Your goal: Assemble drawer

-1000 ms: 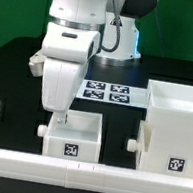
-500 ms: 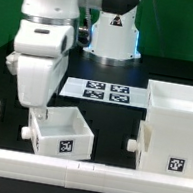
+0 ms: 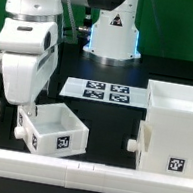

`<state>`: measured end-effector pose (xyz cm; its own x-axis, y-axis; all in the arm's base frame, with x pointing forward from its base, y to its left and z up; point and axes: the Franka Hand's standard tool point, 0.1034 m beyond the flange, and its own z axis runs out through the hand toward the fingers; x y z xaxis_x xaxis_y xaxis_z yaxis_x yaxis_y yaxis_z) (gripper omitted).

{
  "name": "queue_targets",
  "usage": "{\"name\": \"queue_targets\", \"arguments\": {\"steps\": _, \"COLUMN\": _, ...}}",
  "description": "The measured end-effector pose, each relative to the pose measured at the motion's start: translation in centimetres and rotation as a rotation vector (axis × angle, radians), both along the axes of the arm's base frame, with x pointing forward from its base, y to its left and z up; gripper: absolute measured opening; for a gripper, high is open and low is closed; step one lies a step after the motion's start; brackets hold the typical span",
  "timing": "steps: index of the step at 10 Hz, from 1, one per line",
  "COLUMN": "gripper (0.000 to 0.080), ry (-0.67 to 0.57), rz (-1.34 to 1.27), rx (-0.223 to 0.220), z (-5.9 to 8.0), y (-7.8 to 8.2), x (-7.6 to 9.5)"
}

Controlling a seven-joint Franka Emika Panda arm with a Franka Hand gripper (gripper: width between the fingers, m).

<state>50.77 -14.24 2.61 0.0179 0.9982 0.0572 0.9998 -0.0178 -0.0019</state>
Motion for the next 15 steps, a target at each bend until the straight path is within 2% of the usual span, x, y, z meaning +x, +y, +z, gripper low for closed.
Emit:
{"name": "queue_targets", "arguments": {"steps": 2, "gripper": 0.0649, "ry": 0.039, "rz": 0.022, "rx": 0.022, "z": -0.6, "y": 1.0, "x": -0.1}}
{"name": "queue_targets", "arguments": {"steps": 4, "gripper": 0.0649, "ry": 0.062, "rz": 0.022, "rx": 0.036, "z": -0.7, "y": 1.6, "x": 0.5}}
{"name": "queue_targets", "arguments": {"steps": 5, "gripper": 0.0649, "ry": 0.062, "rz": 0.021, "rx": 0.035, "z": -0.8, "y": 1.5, "x": 0.5}}
{"name": "queue_targets", "arguments": {"steps": 7, "gripper": 0.0397, "ry": 0.063, "rz": 0.021, "rx": 0.036, "z": -0.8, "y": 1.5, "x": 0.4}}
{"name": "queue_targets", "arguments": {"steps": 8, "gripper": 0.0397, "ry": 0.063, "rz": 0.021, "rx": 0.036, "z": -0.8, "y": 1.5, "x": 0.4}}
{"name": "queue_targets", "arguments": {"steps": 9, "gripper": 0.0214, "ry": 0.063, "rz": 0.021, "rx": 0.036, "z": -0.8, "y": 1.5, "x": 0.4}}
{"name": "queue_targets", "arguments": {"steps": 10, "gripper": 0.0086, "ry": 0.063, "rz": 0.021, "rx": 0.036, "z": -0.8, "y": 1.5, "x": 0.4}}
{"name": "queue_targets", "arguments": {"steps": 11, "gripper": 0.0086, "ry": 0.058, "rz": 0.020, "rx": 0.034, "z": -0.7, "y": 1.4, "x": 0.6}}
{"name": "queue_targets", "arguments": {"steps": 12, "gripper": 0.0037, "ry": 0.055, "rz": 0.020, "rx": 0.033, "z": -0.7, "y": 1.4, "x": 0.6}}
{"name": "queue_targets", "arguments": {"steps": 15, "gripper": 0.0037, "ry": 0.055, "rz": 0.020, "rx": 0.033, "z": -0.6, "y": 1.4, "x": 0.6}}
